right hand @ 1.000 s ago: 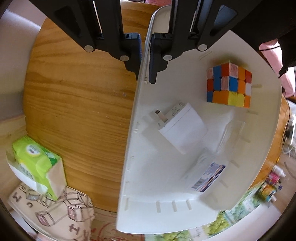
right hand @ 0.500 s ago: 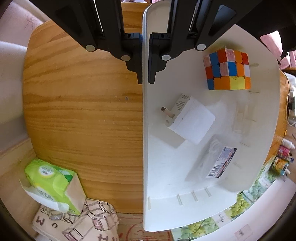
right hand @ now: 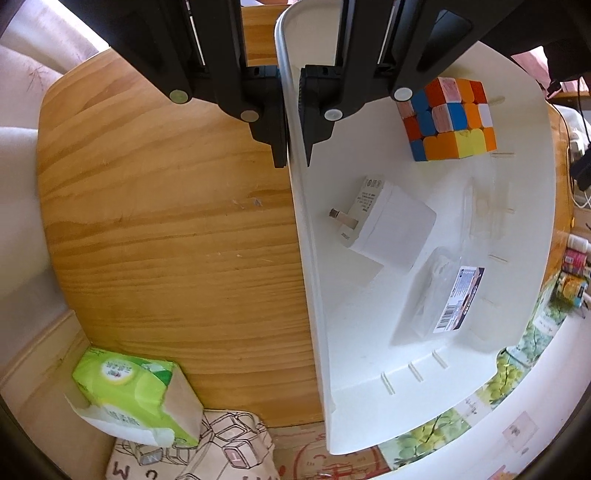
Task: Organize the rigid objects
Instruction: 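Move the left gripper to the pink hair curler and grasp it, then carry the pink curler with the left gripper into the tray and release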
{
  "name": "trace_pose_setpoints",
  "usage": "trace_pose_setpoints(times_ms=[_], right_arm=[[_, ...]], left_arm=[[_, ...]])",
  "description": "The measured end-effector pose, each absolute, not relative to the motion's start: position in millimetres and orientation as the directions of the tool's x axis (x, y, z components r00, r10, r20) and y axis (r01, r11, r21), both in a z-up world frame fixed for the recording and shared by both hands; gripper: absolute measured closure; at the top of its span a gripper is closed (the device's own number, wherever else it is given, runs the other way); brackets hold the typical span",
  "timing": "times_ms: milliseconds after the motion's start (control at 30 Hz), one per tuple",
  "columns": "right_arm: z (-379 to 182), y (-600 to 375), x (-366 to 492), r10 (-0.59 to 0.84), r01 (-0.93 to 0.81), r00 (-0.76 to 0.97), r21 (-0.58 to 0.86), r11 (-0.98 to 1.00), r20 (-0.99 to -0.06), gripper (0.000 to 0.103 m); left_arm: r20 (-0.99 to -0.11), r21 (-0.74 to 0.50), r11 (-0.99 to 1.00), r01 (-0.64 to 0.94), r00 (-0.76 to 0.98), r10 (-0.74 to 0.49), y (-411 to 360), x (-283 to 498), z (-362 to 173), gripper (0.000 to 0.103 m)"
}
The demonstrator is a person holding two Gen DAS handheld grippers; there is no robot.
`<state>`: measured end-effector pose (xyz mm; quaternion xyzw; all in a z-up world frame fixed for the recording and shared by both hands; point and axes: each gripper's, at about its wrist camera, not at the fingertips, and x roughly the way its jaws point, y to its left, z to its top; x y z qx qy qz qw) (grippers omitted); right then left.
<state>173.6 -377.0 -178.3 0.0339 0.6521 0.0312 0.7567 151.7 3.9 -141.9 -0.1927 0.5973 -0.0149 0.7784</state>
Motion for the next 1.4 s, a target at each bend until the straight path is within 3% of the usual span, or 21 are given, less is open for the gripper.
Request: trace_pose_setpoints(times_ms=[300,833,900,1233,1400], right_arm=[[-181,-378,177,0.083,0.03,0.131,0.088,0.996,-0.988,0.097],[-189,-376,187,0.079,0.076,0.105,0.087,0.993,-0.991,0.095],[-190,-376,187,0.075,0.083,0.103,0.084,0.993,-0.992,0.095],[-199,-374,190,0.06,0.1,0.09,0.069,0.993,-0.994,0.094],[-201,-373,188,0.062,0.1,0.092,0.071,0.992,-0.994,0.094]], left_arm=[[-0.972,-0.235,0.944,-0.232,0.081,-0.222,2,177,-192,0.023],[-0.978,-0.193,0.947,-0.258,-0.021,-0.206,8,202,-223,0.026],[-0.98,-0.187,0.951,-0.245,-0.02,-0.198,6,204,-223,0.03],[-0.972,-0.216,0.946,-0.243,-0.035,-0.231,10,230,-218,0.072],[-0.97,-0.226,0.943,-0.242,-0.037,-0.242,12,224,-219,0.074]])
